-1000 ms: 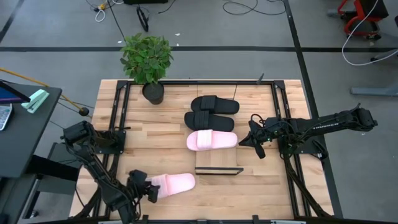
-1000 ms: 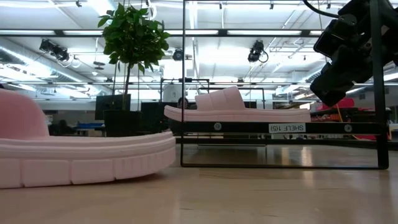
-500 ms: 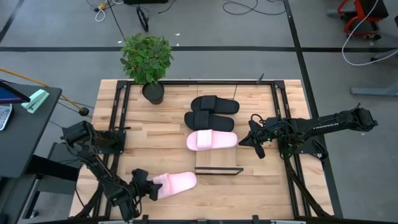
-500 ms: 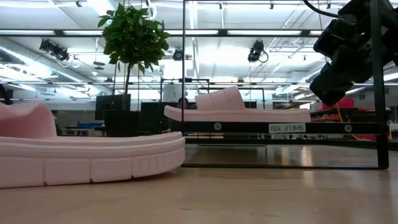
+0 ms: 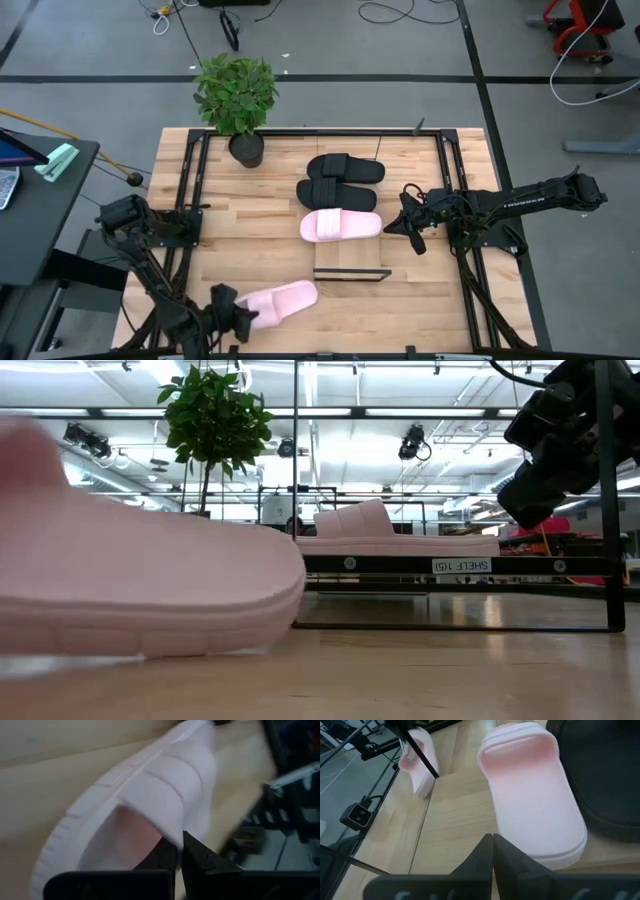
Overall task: Pick and place slides into the shelf
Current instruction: Put the pink slides on the shelf
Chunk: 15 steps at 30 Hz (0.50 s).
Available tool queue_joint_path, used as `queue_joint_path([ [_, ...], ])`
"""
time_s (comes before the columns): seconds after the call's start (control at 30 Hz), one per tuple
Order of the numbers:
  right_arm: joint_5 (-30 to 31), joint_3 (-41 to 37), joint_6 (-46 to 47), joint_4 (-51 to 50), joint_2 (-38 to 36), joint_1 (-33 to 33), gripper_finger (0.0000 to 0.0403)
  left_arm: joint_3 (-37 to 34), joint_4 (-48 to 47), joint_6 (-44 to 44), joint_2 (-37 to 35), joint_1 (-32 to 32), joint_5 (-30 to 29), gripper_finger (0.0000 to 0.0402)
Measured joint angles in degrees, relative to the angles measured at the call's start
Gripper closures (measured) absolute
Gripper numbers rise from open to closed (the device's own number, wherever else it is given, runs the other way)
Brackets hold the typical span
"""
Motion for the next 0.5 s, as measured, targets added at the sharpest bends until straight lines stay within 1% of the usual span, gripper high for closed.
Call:
queue_joint_path([
  [0.13, 0.36, -0.01, -0.47, -0.02, 0.00, 0.01, 0.0389, 7.66, -4.33, 5.90, 0.01, -0.19, -2.66, 0.0391],
  [0.23, 0.88, -0.01, -0.49, -0.04, 0.00, 0.00, 0.0389, 12.81, -6.04, 12.37, 0.07, -0.03, -4.17, 0.0391],
  [0.33, 0.86, -0.01, -0.49, -0.06, 0.00, 0.01, 0.0389, 16.86, -5.90, 16.92, 0.09, 0.13, -6.18, 0.0391],
  [0.5, 0.81, 0.01, -0.52, -2.22, 0.02, 0.01, 0.0389, 22.49, -3.38, 26.91, 0.11, 1.07, -11.72, 0.0391],
])
